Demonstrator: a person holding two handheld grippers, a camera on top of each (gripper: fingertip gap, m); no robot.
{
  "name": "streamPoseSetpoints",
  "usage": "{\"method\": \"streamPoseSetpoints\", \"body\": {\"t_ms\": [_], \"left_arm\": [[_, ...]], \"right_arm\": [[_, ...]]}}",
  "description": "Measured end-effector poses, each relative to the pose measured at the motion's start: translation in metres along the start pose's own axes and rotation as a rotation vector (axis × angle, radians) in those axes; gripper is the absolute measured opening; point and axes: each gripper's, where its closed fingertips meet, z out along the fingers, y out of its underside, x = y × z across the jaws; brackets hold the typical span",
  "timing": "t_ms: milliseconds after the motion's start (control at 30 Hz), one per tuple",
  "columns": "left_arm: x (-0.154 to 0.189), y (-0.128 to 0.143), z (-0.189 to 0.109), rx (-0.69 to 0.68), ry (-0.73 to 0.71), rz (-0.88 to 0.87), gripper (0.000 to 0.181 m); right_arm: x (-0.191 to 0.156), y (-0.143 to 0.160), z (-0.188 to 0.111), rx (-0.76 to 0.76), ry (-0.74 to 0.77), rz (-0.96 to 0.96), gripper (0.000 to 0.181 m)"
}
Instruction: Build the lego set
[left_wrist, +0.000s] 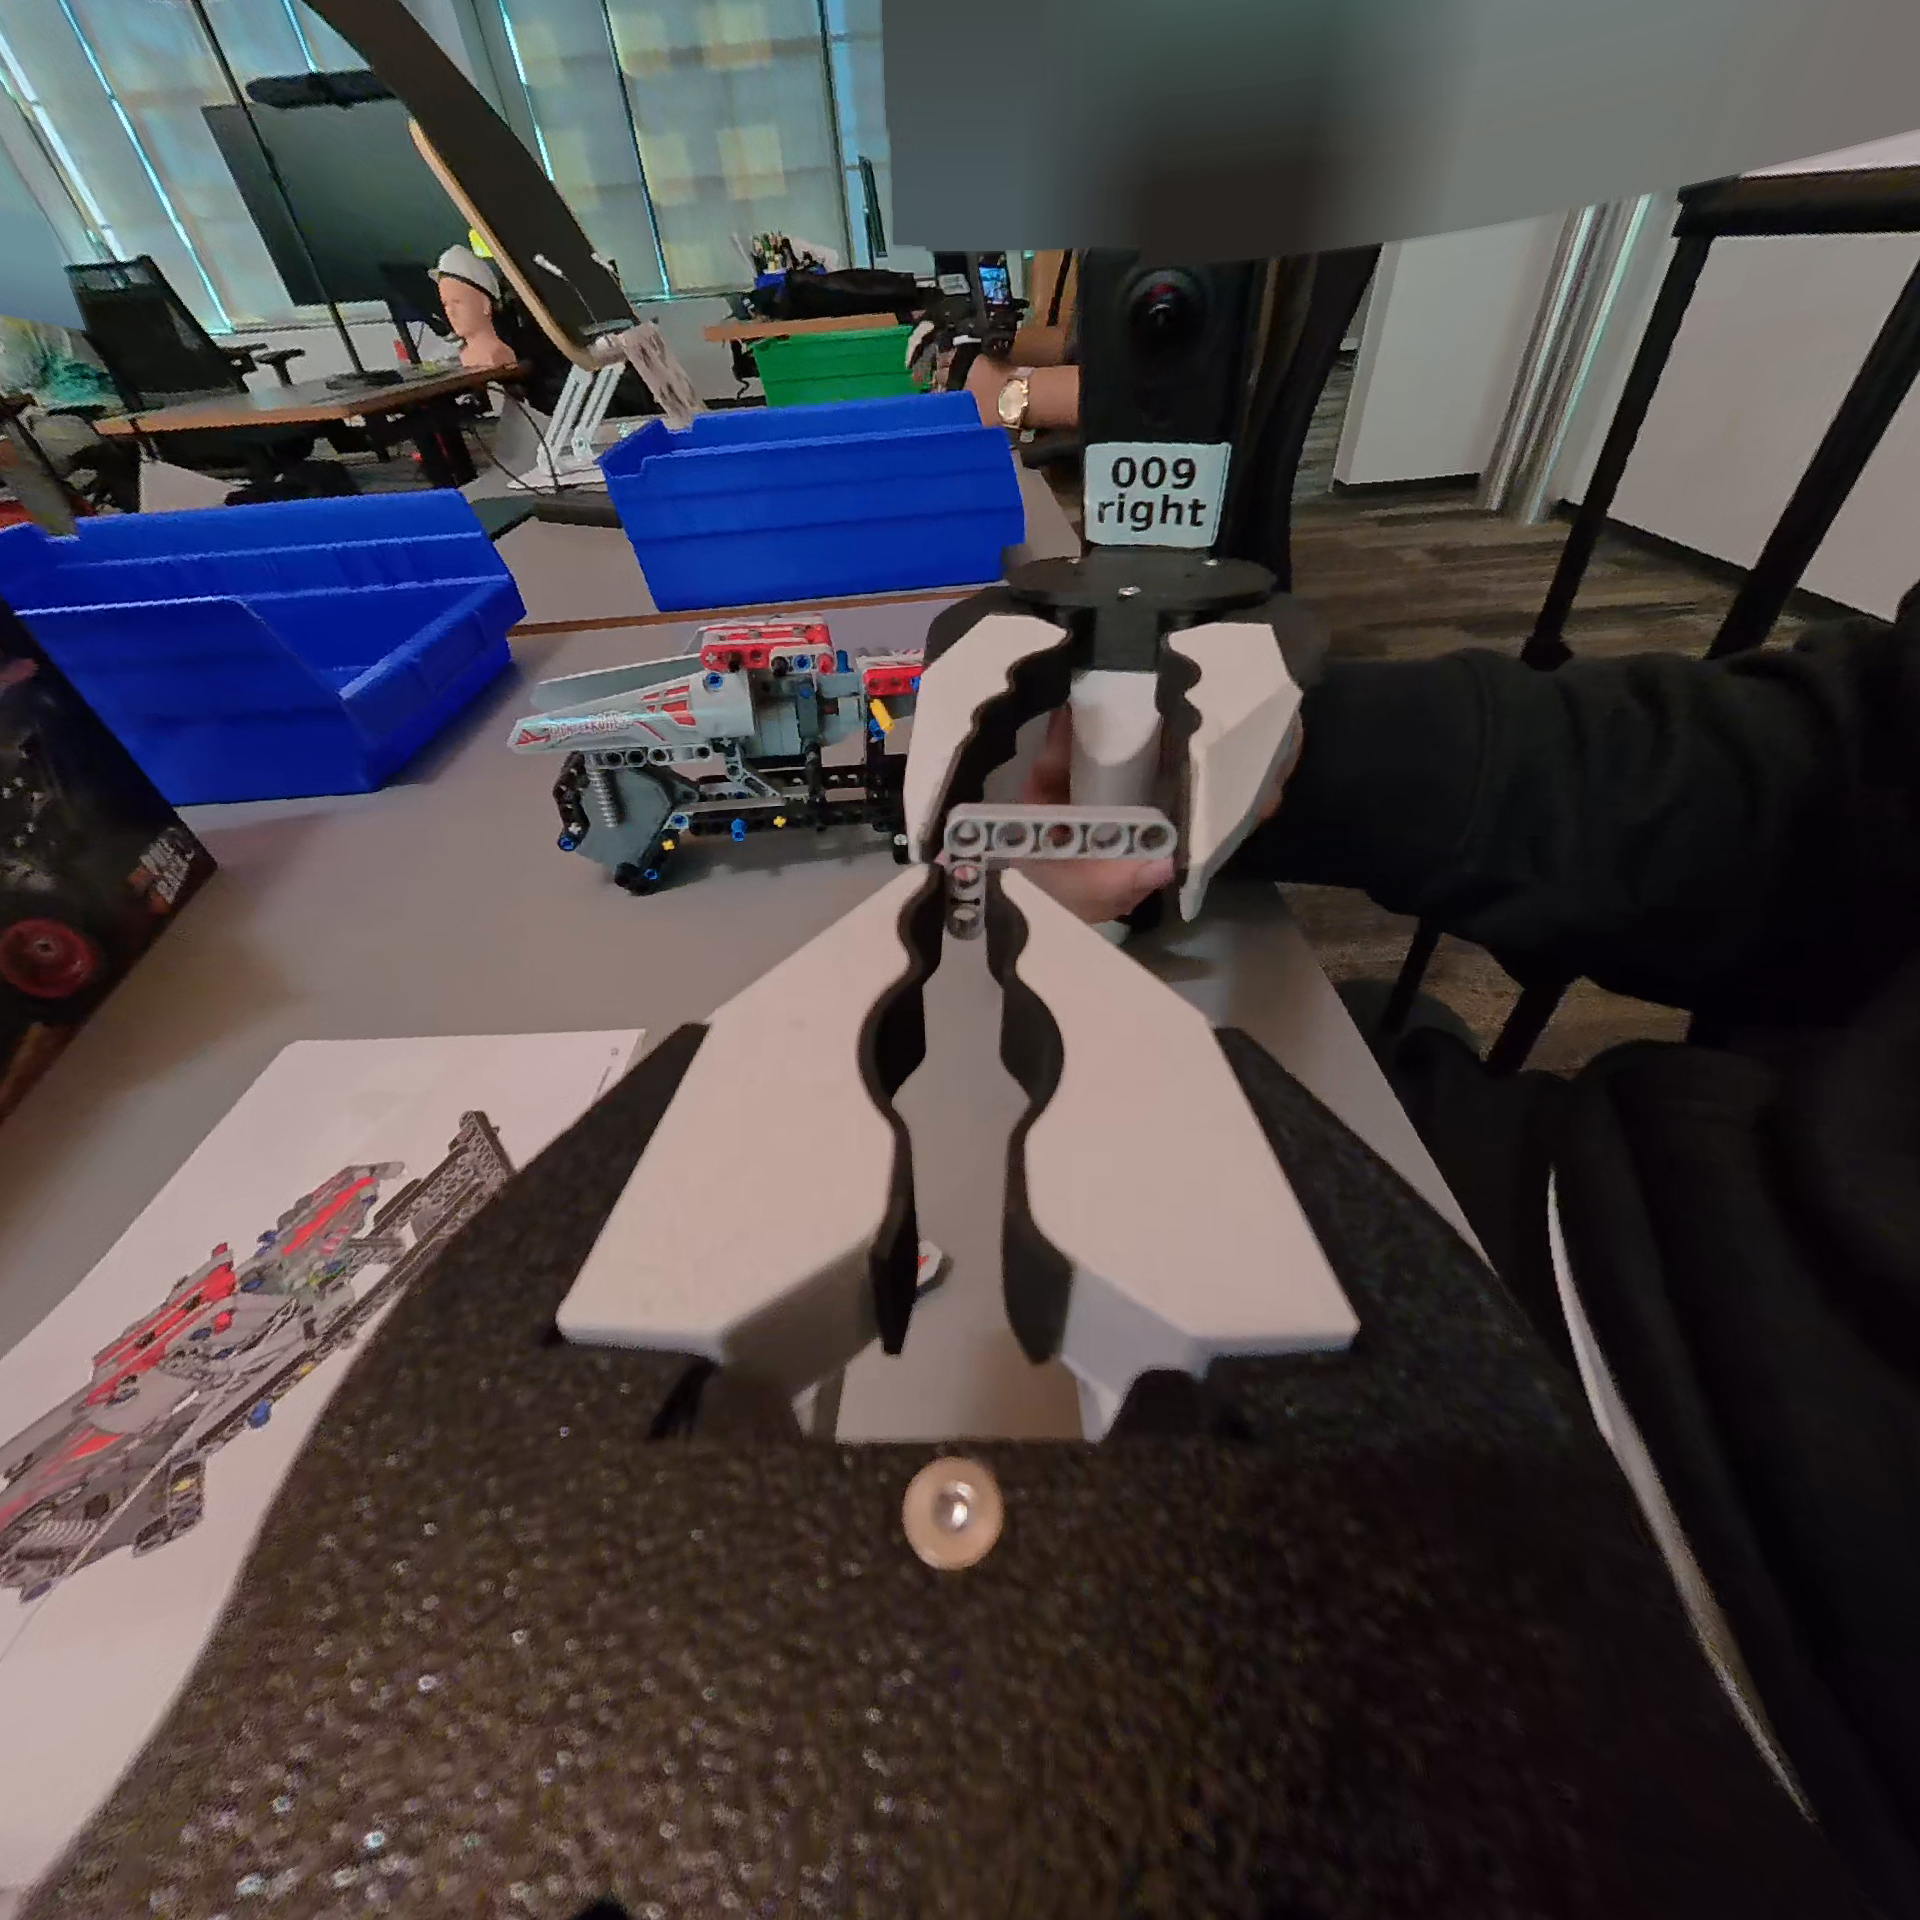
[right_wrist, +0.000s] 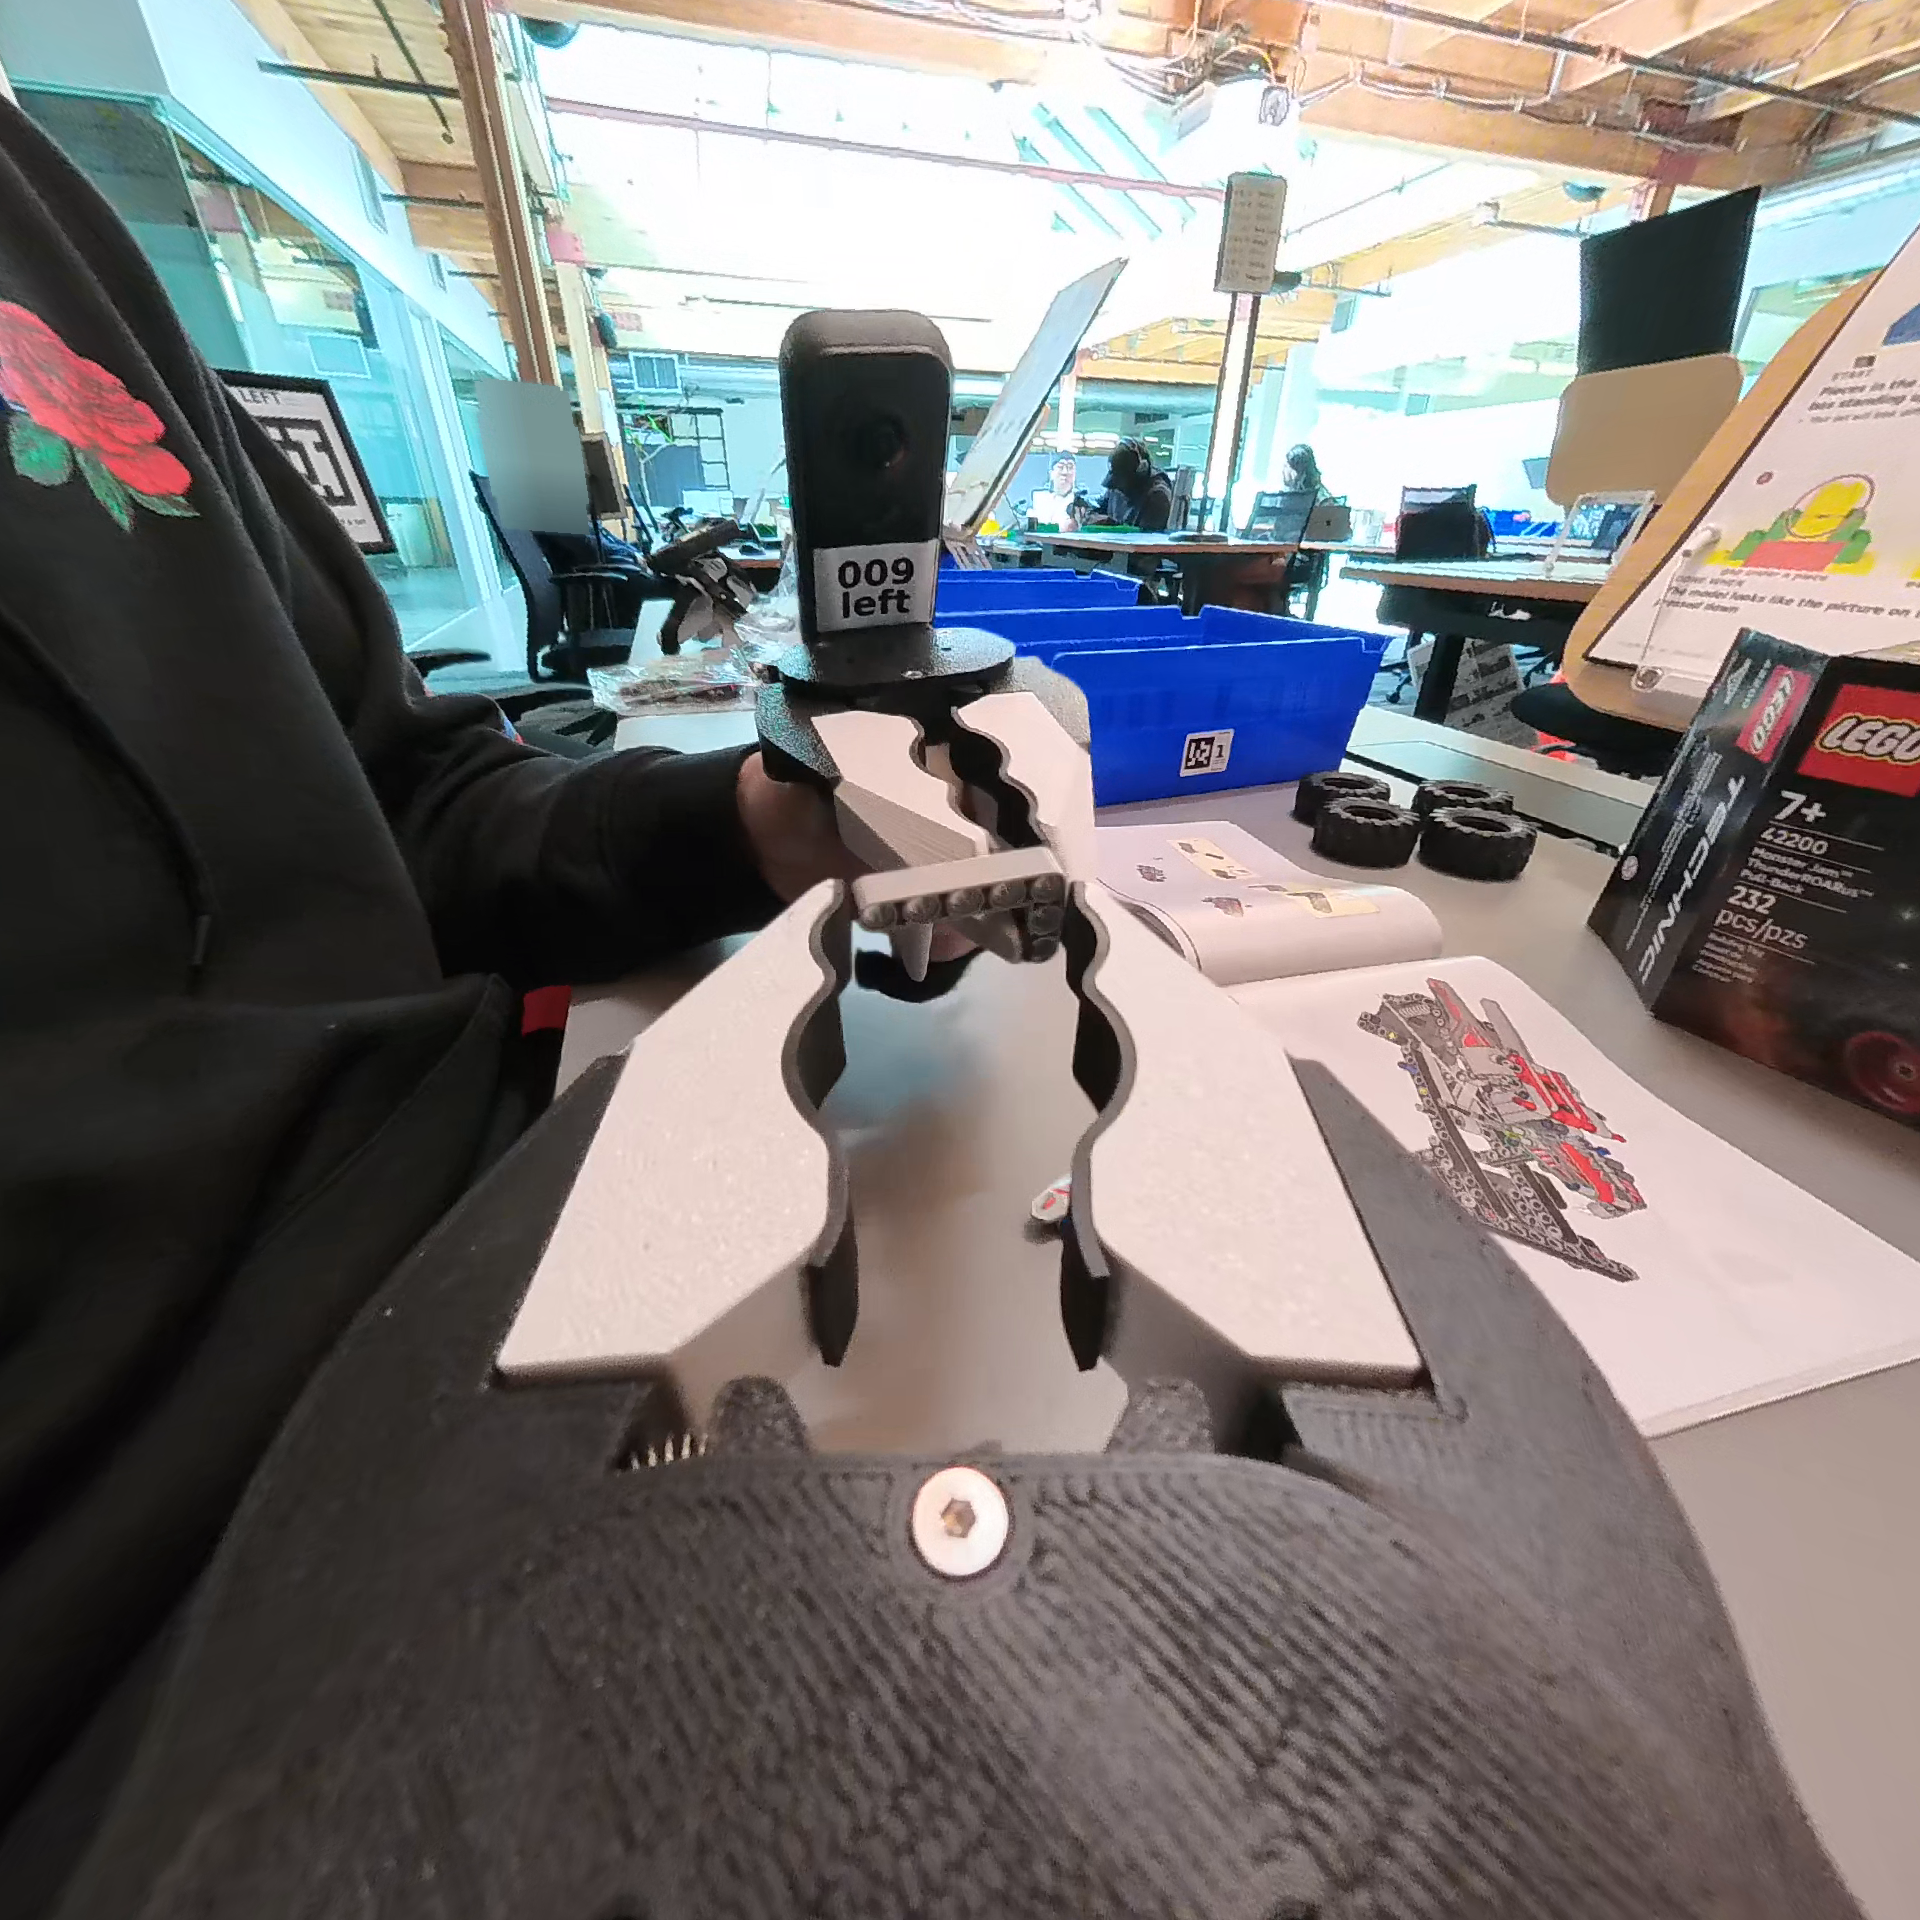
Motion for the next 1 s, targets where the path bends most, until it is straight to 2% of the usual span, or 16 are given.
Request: {"method": "streamPoseSetpoints", "body": {"t_ms": [133,300,500,567,667,767,867,933,1000], "left_arm": [[0.005,0.000,0.001,0.004,0.032,-0.012,0.005],[0.003,0.004,0.002,-0.014,0.031,-0.043,0.005],[0.001,0.007,0.003,-0.021,0.036,-0.112,0.006],[0.000,0.007,0.004,-0.020,0.017,-0.120,0.022],[-0.007,0.014,0.005,-0.084,-0.053,-0.124,0.032],[-0.013,0.037,0.004,-0.297,-0.161,-0.111,0.038],[-0.026,0.054,-0.004,-0.453,-0.307,-0.001,0.048],[-0.038,0.052,-0.008,-0.444,-0.397,0.067,0.049],[-0.044,0.053,-0.011,-0.418,-0.429,0.007,0.051]], "right_arm": [[-0.002,-0.001,0.000,0.010,-0.014,0.009,0.050],[-0.004,0.001,0.001,-0.006,-0.029,0.003,0.040],[-0.001,0.005,0.005,-0.040,0.001,-0.030,0.040],[0.003,0.004,0.003,-0.034,0.024,-0.031,0.040],[0.013,0.008,-0.004,-0.065,0.084,-0.039,0.040],[0.019,0.006,-0.009,-0.056,0.120,-0.049,0.040],[0.020,0.005,-0.010,-0.048,0.122,-0.039,0.040],[0.022,0.005,-0.010,-0.049,0.133,-0.036,0.040],[0.022,0.004,-0.011,-0.042,0.138,-0.037,0.040]]}}
